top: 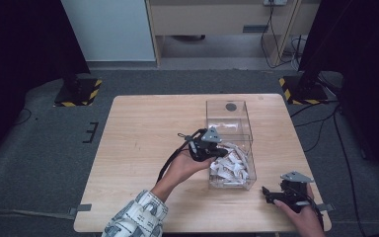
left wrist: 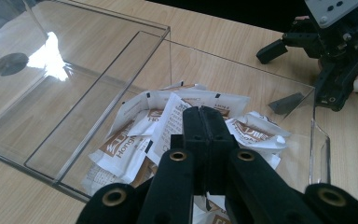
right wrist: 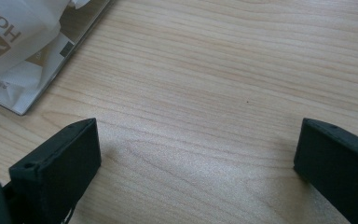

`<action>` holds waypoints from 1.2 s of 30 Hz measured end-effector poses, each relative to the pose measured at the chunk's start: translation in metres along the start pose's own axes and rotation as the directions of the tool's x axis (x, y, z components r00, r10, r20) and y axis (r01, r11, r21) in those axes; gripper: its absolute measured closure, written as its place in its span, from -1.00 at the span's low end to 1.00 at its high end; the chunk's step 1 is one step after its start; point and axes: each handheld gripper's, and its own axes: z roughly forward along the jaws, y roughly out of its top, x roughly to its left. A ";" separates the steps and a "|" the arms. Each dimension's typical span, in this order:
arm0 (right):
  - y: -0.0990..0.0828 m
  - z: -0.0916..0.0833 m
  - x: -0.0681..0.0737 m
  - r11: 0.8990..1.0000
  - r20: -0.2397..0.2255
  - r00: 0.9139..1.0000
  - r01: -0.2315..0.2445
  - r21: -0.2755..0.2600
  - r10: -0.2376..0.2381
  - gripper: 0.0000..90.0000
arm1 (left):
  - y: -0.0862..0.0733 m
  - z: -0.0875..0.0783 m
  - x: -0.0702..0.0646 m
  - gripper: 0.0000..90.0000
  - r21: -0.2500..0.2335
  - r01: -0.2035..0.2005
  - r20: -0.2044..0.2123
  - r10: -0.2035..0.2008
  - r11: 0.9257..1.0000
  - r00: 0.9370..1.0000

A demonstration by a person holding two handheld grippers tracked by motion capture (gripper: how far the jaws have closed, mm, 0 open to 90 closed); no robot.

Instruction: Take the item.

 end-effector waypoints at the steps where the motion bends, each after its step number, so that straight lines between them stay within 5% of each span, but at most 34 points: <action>1: 0.000 0.000 0.000 1.000 0.000 1.000 0.000 0.000 0.000 -0.98 | 0.000 -0.001 0.000 0.99 -0.003 0.000 0.000 0.000 1.000 1.000; 36: 0.000 0.000 0.000 1.000 0.000 1.000 0.002 -0.001 -0.002 -0.98 | 0.011 -0.021 -0.001 0.99 -0.071 -0.013 0.014 0.014 0.997 1.000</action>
